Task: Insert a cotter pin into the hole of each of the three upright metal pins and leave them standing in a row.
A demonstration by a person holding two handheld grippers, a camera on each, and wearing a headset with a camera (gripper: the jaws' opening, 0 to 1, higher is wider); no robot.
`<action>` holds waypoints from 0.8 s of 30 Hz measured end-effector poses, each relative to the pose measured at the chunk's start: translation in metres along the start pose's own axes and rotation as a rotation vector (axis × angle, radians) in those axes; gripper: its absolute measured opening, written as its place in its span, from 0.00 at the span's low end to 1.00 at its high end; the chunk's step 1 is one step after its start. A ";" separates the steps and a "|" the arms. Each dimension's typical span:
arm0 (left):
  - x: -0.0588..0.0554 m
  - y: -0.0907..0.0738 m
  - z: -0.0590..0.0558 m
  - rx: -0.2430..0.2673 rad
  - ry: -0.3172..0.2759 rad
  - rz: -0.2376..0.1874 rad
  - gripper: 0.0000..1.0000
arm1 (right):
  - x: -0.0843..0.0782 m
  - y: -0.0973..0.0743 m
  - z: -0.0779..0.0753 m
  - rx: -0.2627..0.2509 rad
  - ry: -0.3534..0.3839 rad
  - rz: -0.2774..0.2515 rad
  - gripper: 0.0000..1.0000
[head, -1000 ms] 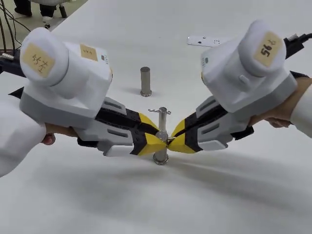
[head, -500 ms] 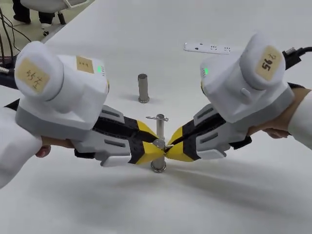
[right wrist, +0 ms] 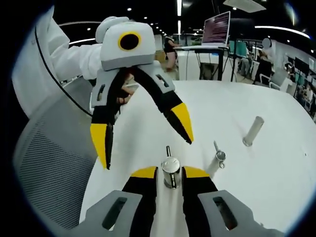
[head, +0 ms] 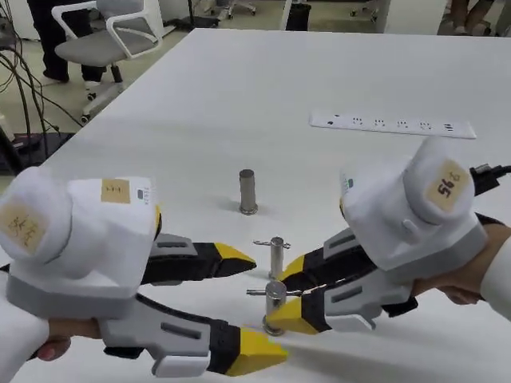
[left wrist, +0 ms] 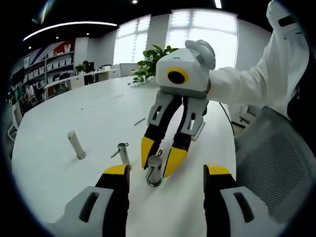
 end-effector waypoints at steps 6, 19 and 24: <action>-0.003 -0.006 0.000 0.027 -0.012 -0.014 0.85 | 0.001 0.005 -0.001 -0.009 0.013 -0.017 0.14; -0.013 -0.012 -0.010 0.015 -0.089 0.038 0.99 | 0.007 0.010 -0.001 -0.024 0.035 -0.012 0.15; -0.014 -0.020 -0.015 0.013 -0.099 0.045 0.99 | 0.005 0.010 -0.001 -0.039 0.034 0.013 0.15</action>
Point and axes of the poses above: the centre of the closed fingertips' face, and the gripper's own axes: y roughly forward along the fingers, z roughly to its left, x roughly out of its top, the point moved 2 cm from there along -y, roughly backward along the fingers, and after that the axes turned 12 degrees about x, right-handed, at the moved point
